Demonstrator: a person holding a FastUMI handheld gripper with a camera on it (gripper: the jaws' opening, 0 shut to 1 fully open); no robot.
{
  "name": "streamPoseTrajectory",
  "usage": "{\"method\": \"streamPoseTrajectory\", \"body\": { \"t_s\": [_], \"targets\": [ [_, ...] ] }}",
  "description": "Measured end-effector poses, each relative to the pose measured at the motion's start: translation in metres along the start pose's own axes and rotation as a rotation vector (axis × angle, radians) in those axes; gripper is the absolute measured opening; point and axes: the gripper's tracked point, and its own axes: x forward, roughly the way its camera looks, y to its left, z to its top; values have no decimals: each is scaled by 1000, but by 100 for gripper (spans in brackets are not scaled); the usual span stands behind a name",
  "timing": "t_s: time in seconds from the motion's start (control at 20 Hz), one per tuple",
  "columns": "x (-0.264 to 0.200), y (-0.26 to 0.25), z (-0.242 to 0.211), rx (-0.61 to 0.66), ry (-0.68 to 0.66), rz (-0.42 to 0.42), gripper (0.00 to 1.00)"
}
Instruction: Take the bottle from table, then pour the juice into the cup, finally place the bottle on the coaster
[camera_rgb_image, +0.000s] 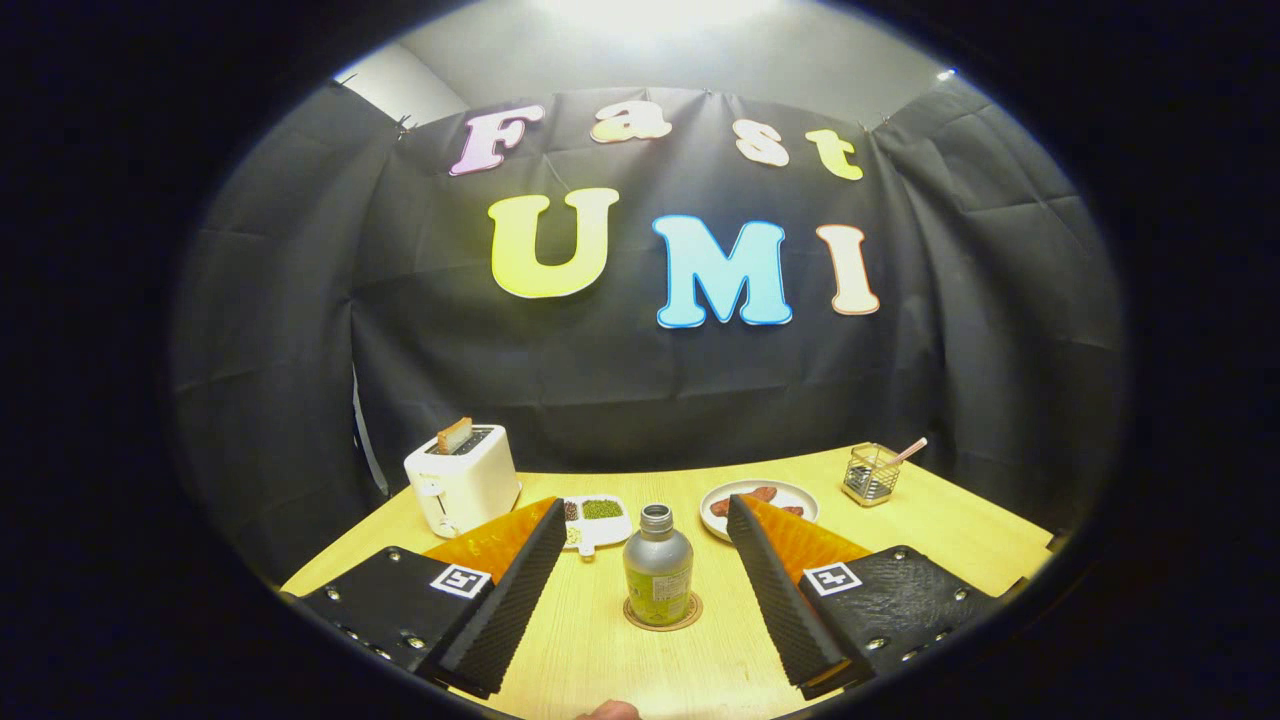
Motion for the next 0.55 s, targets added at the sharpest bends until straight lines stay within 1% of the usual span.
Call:
{"method": "streamPoseTrajectory", "body": {
  "t_s": [0.05, 0.3, 0.4, 0.55],
  "targets": [
    [-3, 6, -4, 1, -10, 4, 98],
    [-30, 9, 23, 13, -55, 18, 98],
    [-38, 13, 30, 2, -68, 45, 98],
    [-52, 11, 40, -4, -93, 48, 98]
  ]
}}
